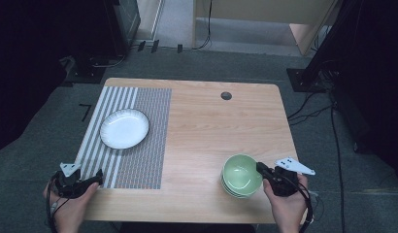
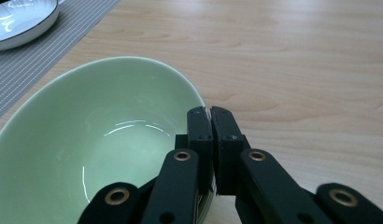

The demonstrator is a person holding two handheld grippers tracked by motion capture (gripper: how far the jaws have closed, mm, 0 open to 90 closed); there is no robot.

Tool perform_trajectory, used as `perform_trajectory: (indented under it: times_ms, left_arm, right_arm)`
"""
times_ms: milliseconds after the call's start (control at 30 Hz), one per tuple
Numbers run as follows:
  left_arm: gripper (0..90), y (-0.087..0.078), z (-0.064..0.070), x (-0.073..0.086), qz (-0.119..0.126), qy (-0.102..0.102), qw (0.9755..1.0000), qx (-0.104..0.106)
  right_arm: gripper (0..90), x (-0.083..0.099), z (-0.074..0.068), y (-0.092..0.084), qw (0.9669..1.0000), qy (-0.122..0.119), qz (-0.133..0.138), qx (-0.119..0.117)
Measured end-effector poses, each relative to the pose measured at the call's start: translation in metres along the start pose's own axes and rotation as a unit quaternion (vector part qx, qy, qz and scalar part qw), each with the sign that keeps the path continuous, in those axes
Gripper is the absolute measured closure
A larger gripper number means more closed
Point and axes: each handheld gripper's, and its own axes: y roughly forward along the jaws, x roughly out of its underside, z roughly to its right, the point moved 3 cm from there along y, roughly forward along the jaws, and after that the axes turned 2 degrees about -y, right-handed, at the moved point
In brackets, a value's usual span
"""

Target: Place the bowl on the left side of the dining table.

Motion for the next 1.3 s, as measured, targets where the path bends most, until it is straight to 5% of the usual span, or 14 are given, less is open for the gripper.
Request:
perform_trajectory:
  times_ms: [200, 367, 667, 800, 1033, 1200, 1300]
  left_arm:
    - [9.6, -0.001, 0.001, -0.001, 0.005, -0.018, 0.9998, 0.006]
    - [13.4, -0.002, -0.001, -0.001, 0.009, -0.017, 0.9998, -0.002]
    - [13.4, -0.001, 0.000, 0.000, 0.007, -0.011, 0.9999, -0.006]
    - [13.4, -0.001, 0.001, 0.000, 0.008, -0.010, 0.9999, -0.007]
    - [13.4, 0.000, 0.001, 0.000, 0.007, -0.011, 0.9999, -0.007]
    - [13.4, 0.000, 0.000, 0.000, 0.007, -0.010, 0.9999, -0.007]
    - [13.4, -0.001, 0.000, 0.000, 0.006, -0.012, 0.9999, -0.007]
  right_arm:
    - [89.3, -0.002, -0.009, -0.004, 0.9976, -0.054, 0.033, 0.029]
    - [89.3, -0.003, -0.015, -0.006, 0.9923, -0.098, 0.062, 0.045]
    - [87.1, -0.006, -0.005, -0.007, 0.9992, -0.029, 0.026, 0.008]
    - [78.3, -0.005, -0.007, -0.002, 0.9997, -0.006, -0.023, 0.010]
    - [81.3, -0.006, -0.010, 0.002, 0.9980, 0.003, -0.057, 0.028]
    - [85.3, -0.006, -0.016, 0.005, 0.9960, -0.043, -0.046, 0.063]
    - [85.7, -0.005, -0.015, 0.004, 0.9963, -0.052, -0.034, 0.058]
